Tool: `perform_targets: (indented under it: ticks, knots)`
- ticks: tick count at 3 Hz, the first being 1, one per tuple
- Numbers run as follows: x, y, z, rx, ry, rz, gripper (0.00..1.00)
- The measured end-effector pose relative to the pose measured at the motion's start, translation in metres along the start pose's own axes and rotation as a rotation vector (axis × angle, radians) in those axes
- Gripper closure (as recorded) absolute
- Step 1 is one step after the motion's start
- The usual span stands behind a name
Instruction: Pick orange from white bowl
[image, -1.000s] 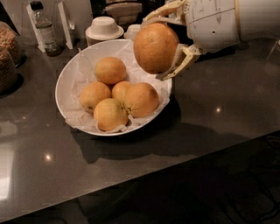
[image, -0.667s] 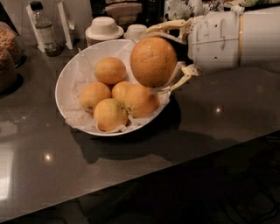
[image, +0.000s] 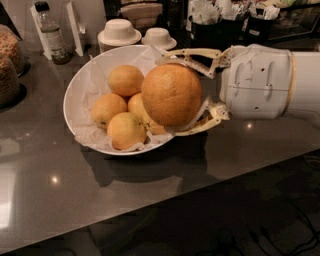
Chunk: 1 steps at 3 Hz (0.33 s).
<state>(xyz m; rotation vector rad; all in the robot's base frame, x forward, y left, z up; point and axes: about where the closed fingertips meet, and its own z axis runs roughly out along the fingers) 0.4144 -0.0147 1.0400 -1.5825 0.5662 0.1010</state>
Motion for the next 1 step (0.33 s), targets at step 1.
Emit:
perform_targets:
  ticks: [1]
  knots:
    - [0.0000, 0.0000, 0.0000, 0.000, 0.000, 0.000, 1.00]
